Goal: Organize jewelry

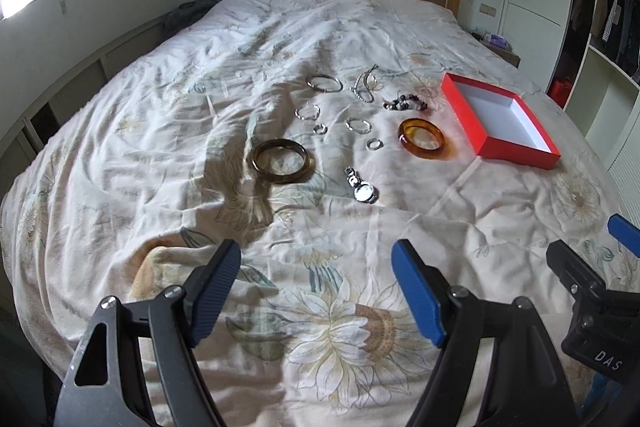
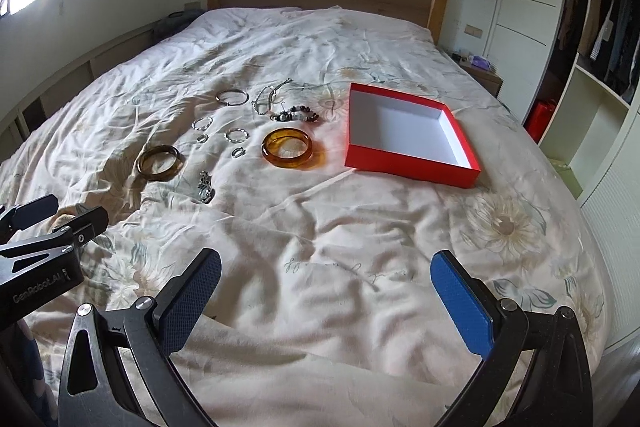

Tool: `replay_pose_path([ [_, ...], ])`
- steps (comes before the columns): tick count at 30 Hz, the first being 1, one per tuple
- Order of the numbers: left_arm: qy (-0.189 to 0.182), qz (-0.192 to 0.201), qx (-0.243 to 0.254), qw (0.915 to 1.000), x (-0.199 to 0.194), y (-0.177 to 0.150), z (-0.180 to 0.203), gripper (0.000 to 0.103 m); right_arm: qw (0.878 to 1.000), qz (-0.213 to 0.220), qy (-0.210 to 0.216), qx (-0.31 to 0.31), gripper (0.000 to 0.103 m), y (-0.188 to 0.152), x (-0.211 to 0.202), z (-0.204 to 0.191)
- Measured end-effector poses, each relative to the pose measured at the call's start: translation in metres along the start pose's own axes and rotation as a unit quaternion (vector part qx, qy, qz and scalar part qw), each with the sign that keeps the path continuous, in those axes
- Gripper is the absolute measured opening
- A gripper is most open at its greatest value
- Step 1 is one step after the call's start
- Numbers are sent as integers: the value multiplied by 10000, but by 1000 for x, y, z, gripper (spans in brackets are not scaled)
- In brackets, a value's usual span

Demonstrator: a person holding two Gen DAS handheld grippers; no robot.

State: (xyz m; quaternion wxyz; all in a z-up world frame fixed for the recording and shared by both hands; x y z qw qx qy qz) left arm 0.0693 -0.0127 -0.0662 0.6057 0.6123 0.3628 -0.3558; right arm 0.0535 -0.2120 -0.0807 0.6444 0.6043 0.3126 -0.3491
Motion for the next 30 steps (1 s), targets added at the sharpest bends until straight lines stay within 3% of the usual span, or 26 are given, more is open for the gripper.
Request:
replay_pose_path([
  [8, -98, -380, -33, 9992, 31, 3, -2, 77, 9998, -149, 49, -114, 103, 8, 17, -6],
  [22, -84, -697, -153, 9974, 67, 6, -15, 77, 9985, -423, 223, -254, 102, 18, 47, -20],
  [30, -72, -854, -300, 9959, 87, 12, -31, 77, 9956, -443, 782, -266, 88, 23, 61, -30],
])
Point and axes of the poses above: each gripper's, at about its wrist camera, not at the fingertips, and x roughly the way its jaws point, z to its right, y to its top, the point moved 4 cm from there along x, roughly the way its jaws point, and after that the axes turned 13 degrees about -z, right-handed, at the moved point
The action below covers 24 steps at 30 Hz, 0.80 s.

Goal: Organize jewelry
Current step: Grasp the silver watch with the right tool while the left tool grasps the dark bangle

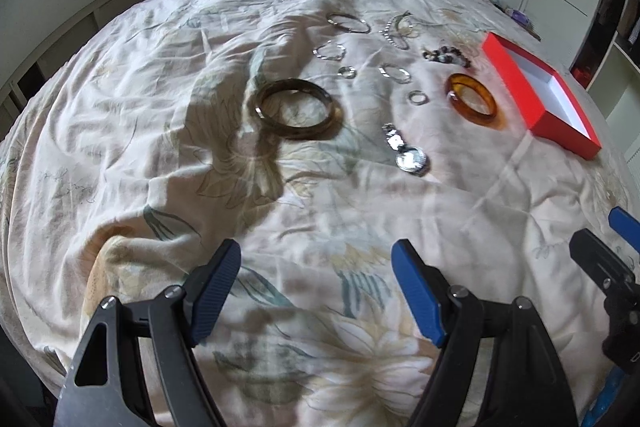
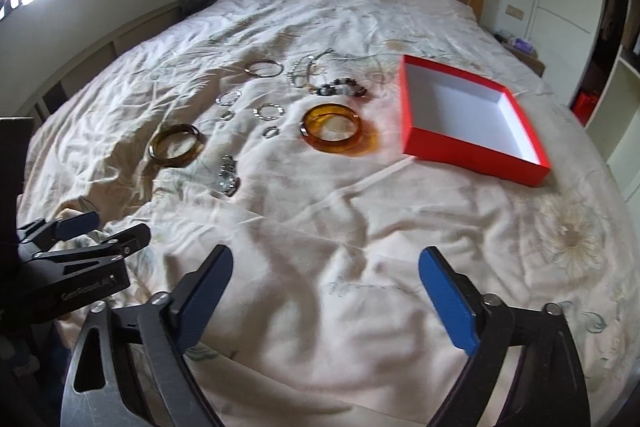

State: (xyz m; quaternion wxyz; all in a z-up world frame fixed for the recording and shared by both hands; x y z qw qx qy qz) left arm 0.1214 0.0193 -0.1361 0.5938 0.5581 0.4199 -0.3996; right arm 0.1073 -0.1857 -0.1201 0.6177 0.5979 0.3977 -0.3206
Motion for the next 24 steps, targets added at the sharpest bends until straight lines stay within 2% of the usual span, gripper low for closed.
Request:
replay_pose_path([
  [6, -37, 49, -171, 9998, 7, 17, -19, 76, 9975, -228, 667, -81, 70, 12, 20, -9],
  [9, -83, 117, -205, 9997, 9, 29, -24, 75, 9941, -336, 1024, -135, 57, 21, 32, -18],
  [11, -149, 121, -276, 9994, 13, 40, -30, 75, 9907, -400, 1280, -238, 44, 29, 40, -27],
  [14, -170, 145, -410, 9989, 21, 59, -40, 70, 9850, -451, 1615, -414, 35, 44, 52, -44],
  [19, -166, 96, -658, 9977, 39, 90, -59, 59, 9777, -598, 1944, -523, 26, 69, 81, -60],
  [24, -174, -61, -630, 9978, 61, 103, -64, 57, 9744, -898, 1992, -529, 26, 78, 107, -63],
])
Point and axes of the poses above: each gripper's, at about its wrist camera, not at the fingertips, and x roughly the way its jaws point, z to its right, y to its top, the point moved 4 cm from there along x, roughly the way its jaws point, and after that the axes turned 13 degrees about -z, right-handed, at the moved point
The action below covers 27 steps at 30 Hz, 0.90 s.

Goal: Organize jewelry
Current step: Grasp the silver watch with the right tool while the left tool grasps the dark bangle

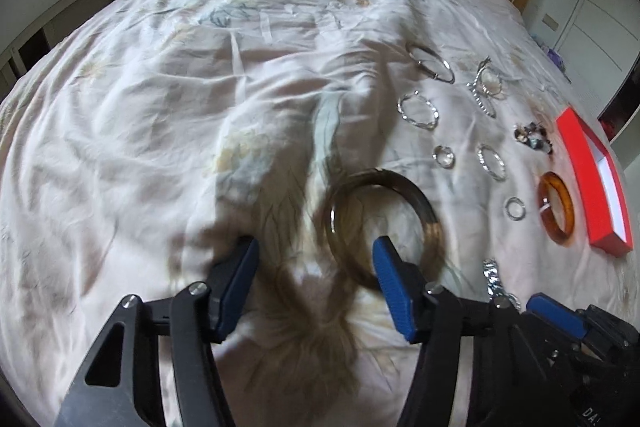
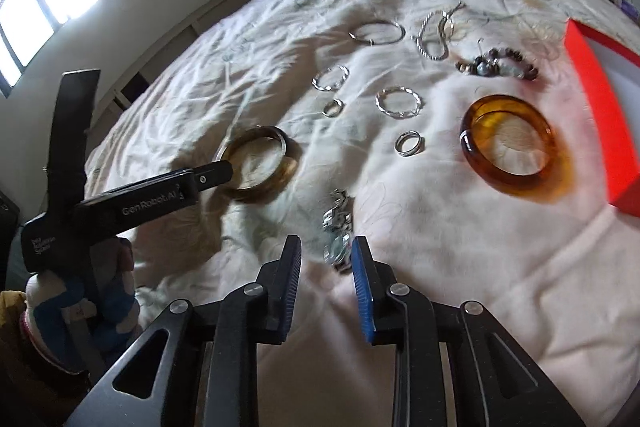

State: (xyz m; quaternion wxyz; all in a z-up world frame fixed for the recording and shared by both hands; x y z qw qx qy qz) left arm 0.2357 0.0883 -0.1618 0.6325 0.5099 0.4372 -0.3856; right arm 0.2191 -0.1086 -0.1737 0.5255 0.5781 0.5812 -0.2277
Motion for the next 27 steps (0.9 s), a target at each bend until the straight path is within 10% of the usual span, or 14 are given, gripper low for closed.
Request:
replay_pose_path([
  [11, 32, -163, 118, 9998, 32, 3, 1, 54, 9995, -282, 64, -155, 26, 6, 36, 4],
  [19, 2, 28, 180, 9998, 21, 3, 2, 17, 9995, -161, 205, -172, 25, 6, 30, 4],
  [27, -24, 128, 191, 9997, -14, -8, 2, 8, 9985, 41, 539, 102, 25, -12, -2, -3],
])
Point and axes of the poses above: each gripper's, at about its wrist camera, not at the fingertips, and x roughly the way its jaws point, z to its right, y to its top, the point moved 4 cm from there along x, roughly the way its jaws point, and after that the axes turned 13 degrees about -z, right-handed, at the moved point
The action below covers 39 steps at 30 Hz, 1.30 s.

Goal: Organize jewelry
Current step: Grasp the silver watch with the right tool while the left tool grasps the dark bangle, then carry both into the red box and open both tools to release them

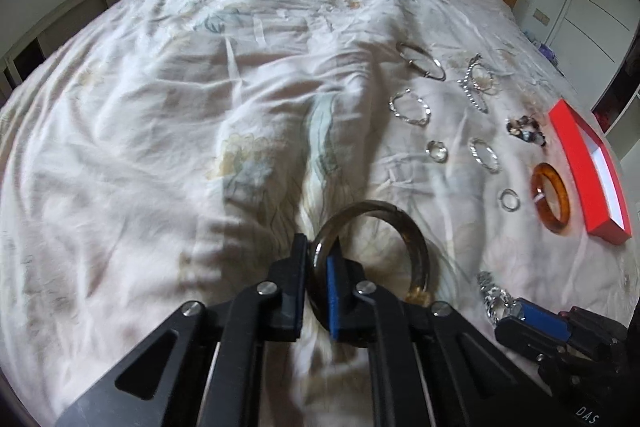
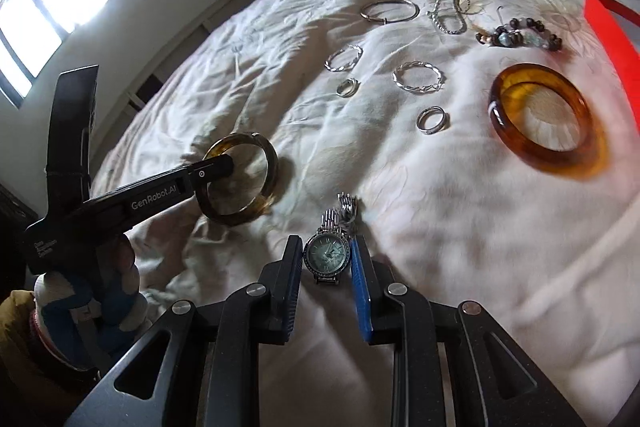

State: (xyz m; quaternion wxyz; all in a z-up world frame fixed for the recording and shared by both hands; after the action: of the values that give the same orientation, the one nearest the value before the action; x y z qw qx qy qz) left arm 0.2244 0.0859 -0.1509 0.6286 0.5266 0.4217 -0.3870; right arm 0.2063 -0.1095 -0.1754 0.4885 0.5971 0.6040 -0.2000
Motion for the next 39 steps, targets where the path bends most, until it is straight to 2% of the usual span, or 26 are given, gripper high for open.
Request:
replay_pose_path([
  [7, 117, 109, 182, 9997, -39, -16, 11, 8, 9994, 353, 54, 28, 25, -17, -44, -11],
  [12, 68, 226, 419, 9988, -63, -16, 38, 8, 9973, 733, -44, 93, 25, -21, -85, -3],
  [15, -71, 277, 660, 9974, -73, -10, 73, 8, 9947, 990, -213, 189, 25, -22, -115, 15],
  [19, -413, 311, 1078, 9928, -79, 6, 138, 8, 9887, 1333, -585, 351, 25, -17, -159, 55],
  [25, -982, 252, 1622, 9815, -64, 37, 252, 8, 9751, 1648, -1305, 709, 25, 4, -208, 142],
  [28, -1059, 142, 1867, 9766, -40, 49, 309, 8, 9703, 1606, -1552, 931, 25, 14, -211, 188],
  [31, -1103, -104, 2062, 9722, -7, 54, 352, 8, 9683, 1372, -1709, 1197, 25, 18, -196, 233],
  [35, -987, -420, 2307, 9671, 36, 51, 389, 8, 9674, 925, -1873, 1430, 25, 17, -169, 275],
  [39, -733, -511, 2435, 9658, 62, 45, 398, 8, 9644, 604, -2116, 1466, 25, 17, -155, 293],
])
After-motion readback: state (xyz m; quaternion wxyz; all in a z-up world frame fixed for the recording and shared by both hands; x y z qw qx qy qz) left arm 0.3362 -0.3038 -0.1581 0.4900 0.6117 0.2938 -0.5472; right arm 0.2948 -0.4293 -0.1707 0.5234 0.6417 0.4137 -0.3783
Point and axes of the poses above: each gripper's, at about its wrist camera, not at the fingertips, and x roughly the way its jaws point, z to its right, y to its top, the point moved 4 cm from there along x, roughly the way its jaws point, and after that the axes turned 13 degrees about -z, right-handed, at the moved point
